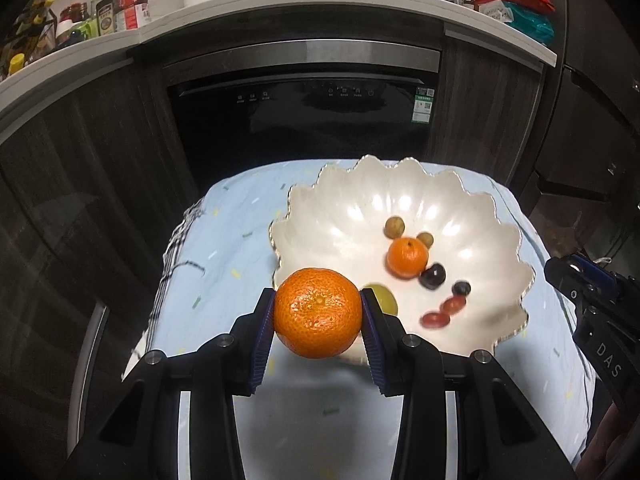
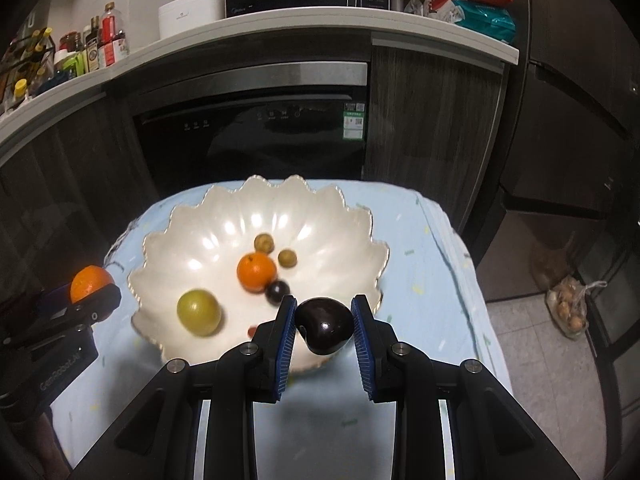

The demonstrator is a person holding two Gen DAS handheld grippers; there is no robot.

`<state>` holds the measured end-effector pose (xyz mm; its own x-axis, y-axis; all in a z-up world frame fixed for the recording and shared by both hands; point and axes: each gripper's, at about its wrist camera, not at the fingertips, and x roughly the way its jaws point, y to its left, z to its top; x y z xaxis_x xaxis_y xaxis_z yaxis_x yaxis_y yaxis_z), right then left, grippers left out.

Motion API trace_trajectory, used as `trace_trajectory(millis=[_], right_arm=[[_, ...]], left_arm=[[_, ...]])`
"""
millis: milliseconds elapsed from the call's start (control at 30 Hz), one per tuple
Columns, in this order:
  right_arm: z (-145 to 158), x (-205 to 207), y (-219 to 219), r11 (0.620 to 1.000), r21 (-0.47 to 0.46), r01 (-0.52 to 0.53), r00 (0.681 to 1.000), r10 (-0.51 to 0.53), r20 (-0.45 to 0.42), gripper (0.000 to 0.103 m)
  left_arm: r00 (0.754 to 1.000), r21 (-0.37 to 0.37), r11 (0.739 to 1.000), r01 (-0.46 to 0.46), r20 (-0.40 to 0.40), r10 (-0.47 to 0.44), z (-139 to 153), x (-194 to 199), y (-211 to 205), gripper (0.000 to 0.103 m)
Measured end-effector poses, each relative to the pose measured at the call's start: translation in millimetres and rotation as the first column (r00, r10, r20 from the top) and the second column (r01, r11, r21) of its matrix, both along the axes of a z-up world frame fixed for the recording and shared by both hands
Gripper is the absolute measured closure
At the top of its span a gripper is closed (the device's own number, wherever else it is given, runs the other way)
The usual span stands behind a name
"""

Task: Organize fruits
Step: 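Carry both fruits over the white bowl and open both tools to drop them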

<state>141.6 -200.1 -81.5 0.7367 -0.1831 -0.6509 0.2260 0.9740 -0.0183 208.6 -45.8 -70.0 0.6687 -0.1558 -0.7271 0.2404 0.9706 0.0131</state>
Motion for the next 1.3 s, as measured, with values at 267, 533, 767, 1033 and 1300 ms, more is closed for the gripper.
trace_trajectory(millis=[267,533,767,1033,1300], right_arm=[[2,35,-11,1.0,-0.017,-0.004,1.0,0.004,0.012,0.074],[-9,69,-23,1.0,-0.012,0.003,1.0,-0.003,-0.016,0.074],[-20,91,-29,1.0,-0.007,0.006,0.999,-0.006,-0.043,0.074],[-34,107,-37,1.0,0.011,0.007,0.996,-0.006,-0.087,0.073],[-44,113,-38,1.0,0.012,0.004,0.991,-0.003,-0.133,0.07]], left_arm=[[1.0,0.009,1.0,0.006,0.004,-0.006,-4,33,-8,0.062],[1.0,0.02,1.0,0.014,-0.023,-0.014,-19,64,-14,0.062],[0.998,0.013,1.0,0.019,-0.053,-0.018,-32,80,-19,0.062],[0.996,-0.001,1.0,0.03,-0.088,-0.03,-42,90,-24,0.062],[0.993,0.007,1.0,0.02,-0.118,-0.019,-50,91,-24,0.061]])
